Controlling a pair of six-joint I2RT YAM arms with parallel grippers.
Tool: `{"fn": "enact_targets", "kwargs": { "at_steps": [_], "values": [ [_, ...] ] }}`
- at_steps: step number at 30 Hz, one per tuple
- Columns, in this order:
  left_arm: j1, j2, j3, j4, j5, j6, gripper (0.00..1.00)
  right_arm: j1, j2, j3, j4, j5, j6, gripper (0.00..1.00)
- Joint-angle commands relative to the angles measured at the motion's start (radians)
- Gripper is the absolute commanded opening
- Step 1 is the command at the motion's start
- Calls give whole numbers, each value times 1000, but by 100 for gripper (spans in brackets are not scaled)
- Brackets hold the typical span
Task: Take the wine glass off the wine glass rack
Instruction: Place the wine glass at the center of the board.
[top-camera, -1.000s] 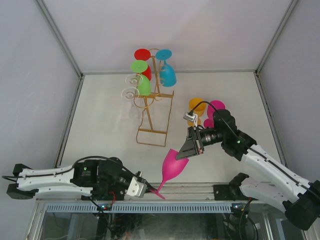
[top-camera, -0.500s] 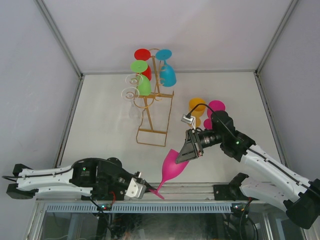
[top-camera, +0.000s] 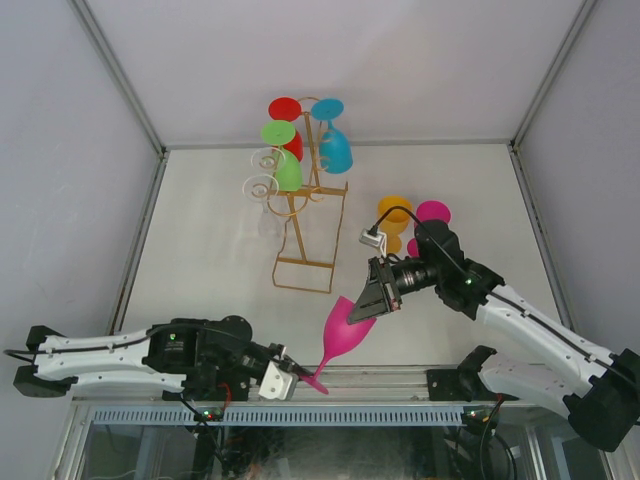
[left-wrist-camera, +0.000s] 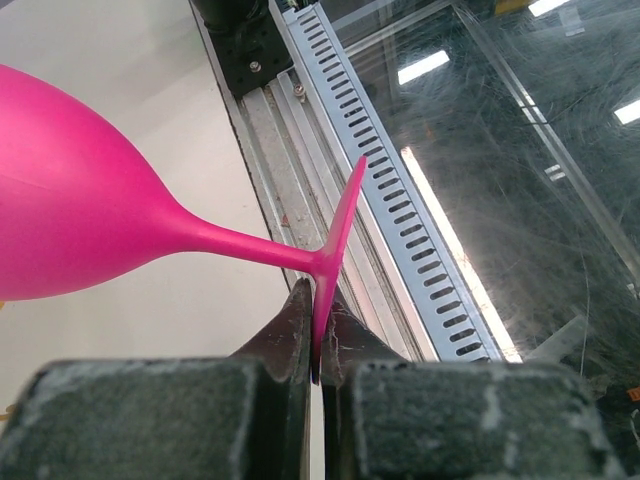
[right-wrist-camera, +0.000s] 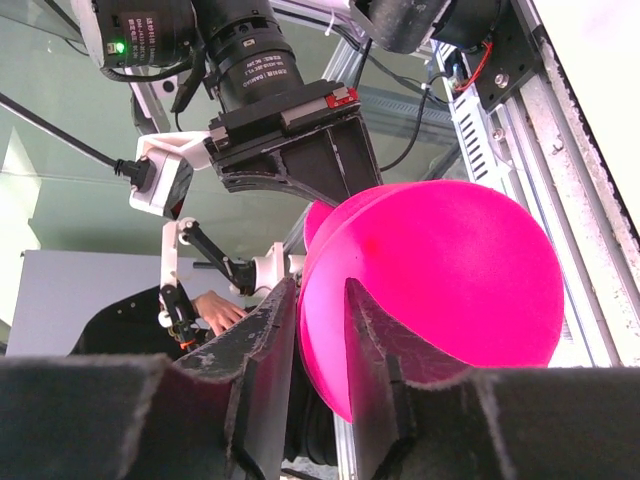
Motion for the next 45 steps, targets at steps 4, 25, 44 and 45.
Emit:
{"fn": "enact_targets", "kwargs": {
  "at_steps": [4, 25, 44, 45],
  "values": [
    [11, -11, 24, 22, -79, -30, 0, 18, -15, 26, 49, -15, 15, 18],
    [11, -36, 5, 58, -219, -257, 81, 24, -133, 64, -116, 295, -129, 0],
    [11, -47, -69, 155, -645, -579, 100, 211, -101, 331, -698, 1448, -413, 0],
    [11, -47, -67, 160, -669, -615, 100, 215, -85, 335, -691, 1457, -414, 0]
  ]
}}
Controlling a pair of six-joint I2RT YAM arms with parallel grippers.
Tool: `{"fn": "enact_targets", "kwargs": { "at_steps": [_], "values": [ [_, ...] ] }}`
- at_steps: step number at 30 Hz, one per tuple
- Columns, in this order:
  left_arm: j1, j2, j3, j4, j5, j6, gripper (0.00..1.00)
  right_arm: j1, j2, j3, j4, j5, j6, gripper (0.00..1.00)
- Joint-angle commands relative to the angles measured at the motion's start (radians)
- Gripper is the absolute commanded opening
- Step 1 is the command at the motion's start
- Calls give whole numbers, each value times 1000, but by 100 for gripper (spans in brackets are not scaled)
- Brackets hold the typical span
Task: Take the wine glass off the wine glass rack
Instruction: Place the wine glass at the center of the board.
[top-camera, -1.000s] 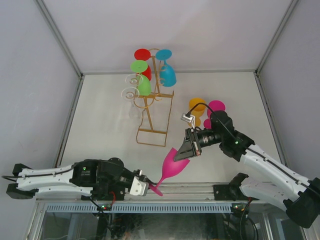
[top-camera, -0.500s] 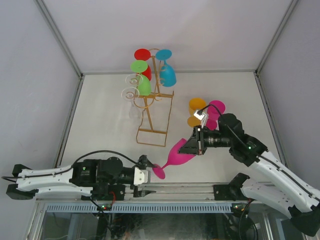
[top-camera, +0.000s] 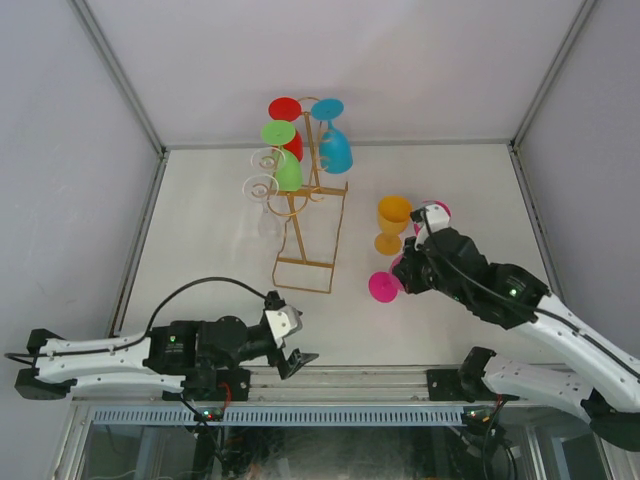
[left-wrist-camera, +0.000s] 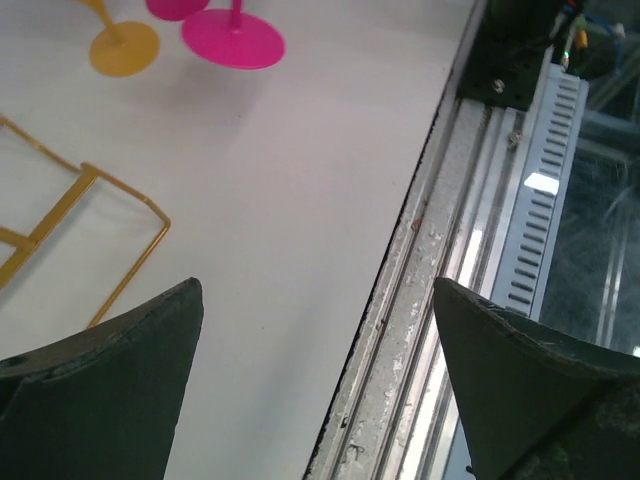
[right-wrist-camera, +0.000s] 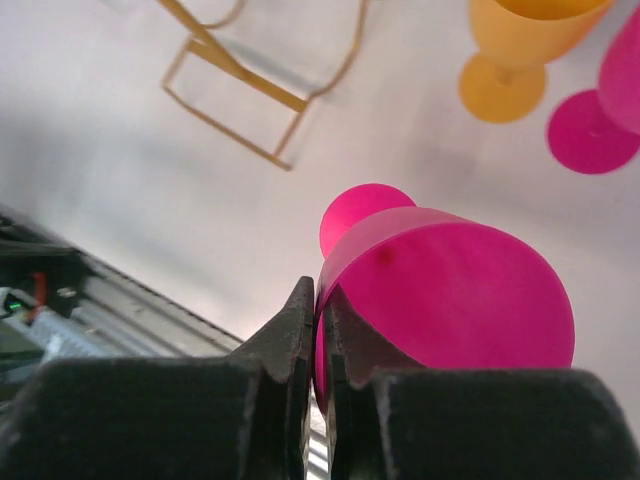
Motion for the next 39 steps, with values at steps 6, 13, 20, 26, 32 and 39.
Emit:
{"fn": "enact_targets", "kwargs": {
  "at_steps": [6, 13, 20, 26, 32, 39],
  "values": [
    [3, -49, -12, 93, -259, -369, 100, 43, 190, 77, -45, 214, -48, 0],
    [5, -121, -43, 98, -329, -537, 100, 41, 274, 82, 32, 202, -70, 0],
    [5, -100, -39, 91, -342, -578, 100, -17, 351, 82, 102, 153, -63, 0],
    [5, -77, -21, 79, -348, -567, 100, -83, 416, 85, 153, 69, -74, 0],
    [5, -75, 35, 24, -338, -460, 100, -135, 474, 97, 177, 63, -94, 0],
    [5, -76, 44, 12, -349, -441, 100, -152, 561, 136, 182, 40, -138, 0]
  ]
}}
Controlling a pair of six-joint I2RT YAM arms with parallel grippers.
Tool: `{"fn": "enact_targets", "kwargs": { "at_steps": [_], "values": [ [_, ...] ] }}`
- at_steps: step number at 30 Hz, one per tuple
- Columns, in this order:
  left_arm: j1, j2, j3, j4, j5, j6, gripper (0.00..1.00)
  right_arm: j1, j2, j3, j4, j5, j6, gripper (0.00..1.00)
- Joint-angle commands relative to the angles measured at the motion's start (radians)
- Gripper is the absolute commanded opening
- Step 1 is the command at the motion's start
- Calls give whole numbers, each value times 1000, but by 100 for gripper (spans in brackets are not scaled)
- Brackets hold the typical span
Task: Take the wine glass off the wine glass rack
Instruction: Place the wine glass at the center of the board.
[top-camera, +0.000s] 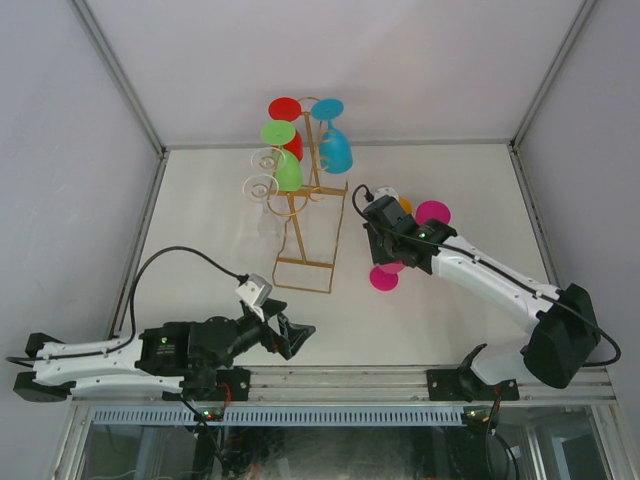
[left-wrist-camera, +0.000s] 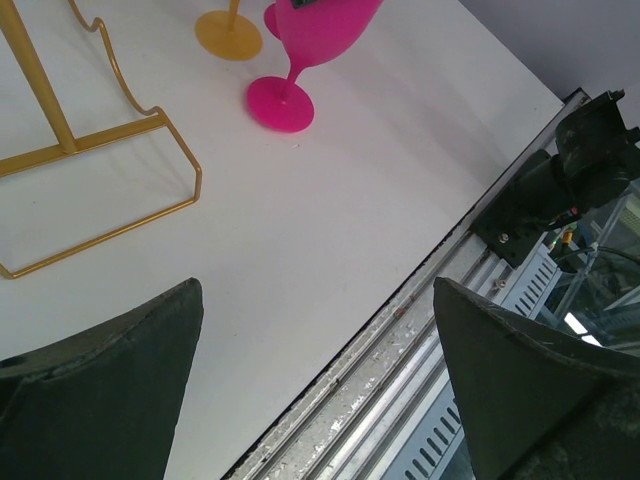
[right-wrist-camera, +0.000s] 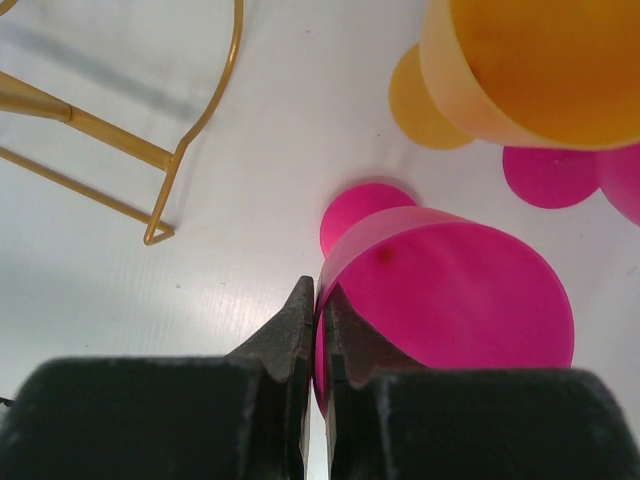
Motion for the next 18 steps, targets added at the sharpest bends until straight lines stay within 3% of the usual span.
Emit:
{"fn": "enact_targets", "kwargs": {
  "at_steps": [1, 18],
  "values": [
    [5, 2, 65, 4, -17, 27, 100, -15, 47, 75, 40, -34, -42, 0],
    [5, 2, 55, 5, -5, 27, 100, -59, 120, 106, -4, -26, -23, 1]
  ]
}}
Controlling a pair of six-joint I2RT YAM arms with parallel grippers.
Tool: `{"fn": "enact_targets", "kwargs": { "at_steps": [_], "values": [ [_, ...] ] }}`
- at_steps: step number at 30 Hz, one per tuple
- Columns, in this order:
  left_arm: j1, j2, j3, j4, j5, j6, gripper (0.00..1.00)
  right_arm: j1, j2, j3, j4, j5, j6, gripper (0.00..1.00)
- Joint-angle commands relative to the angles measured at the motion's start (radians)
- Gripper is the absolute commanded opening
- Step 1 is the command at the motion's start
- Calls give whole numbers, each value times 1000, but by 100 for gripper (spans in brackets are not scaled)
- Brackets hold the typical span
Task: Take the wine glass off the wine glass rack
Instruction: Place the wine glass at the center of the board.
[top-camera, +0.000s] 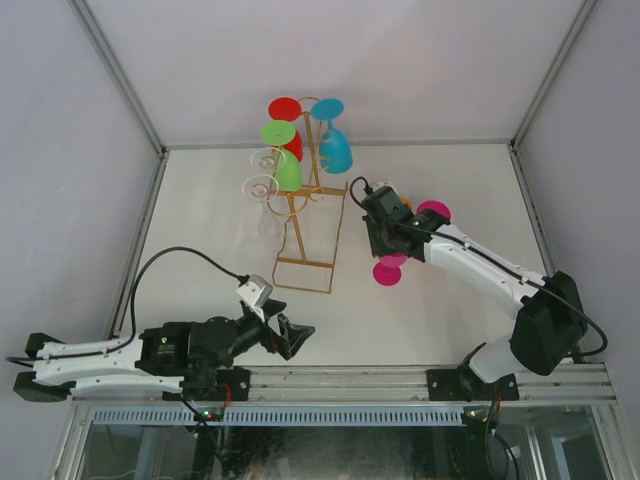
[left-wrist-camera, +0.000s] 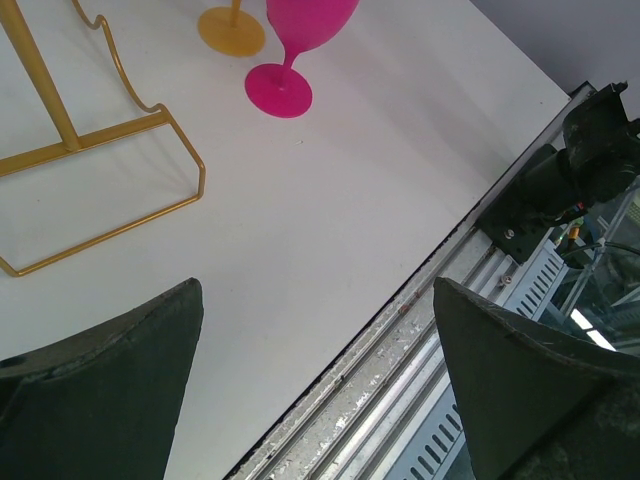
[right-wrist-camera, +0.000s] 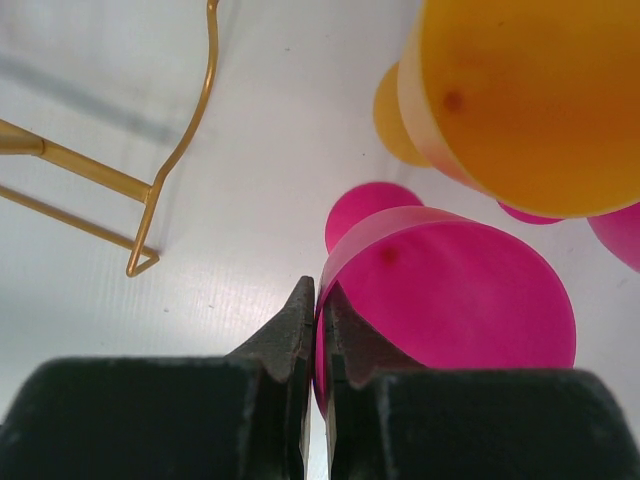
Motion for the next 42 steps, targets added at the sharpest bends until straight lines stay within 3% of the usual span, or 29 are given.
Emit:
{"fn": "enact_targets", "kwargs": {
  "at_steps": [1, 16, 42],
  "values": [
    [5, 3, 56, 20, -5, 18, 100, -9, 15, 52, 8, -10, 1, 1],
    [5, 20, 54, 17, 1, 20, 100, -9, 47, 104, -18, 10, -12, 9],
    [5, 11, 71, -21, -25, 26, 100, 0, 35, 124, -44, -25, -34, 9]
  ]
}}
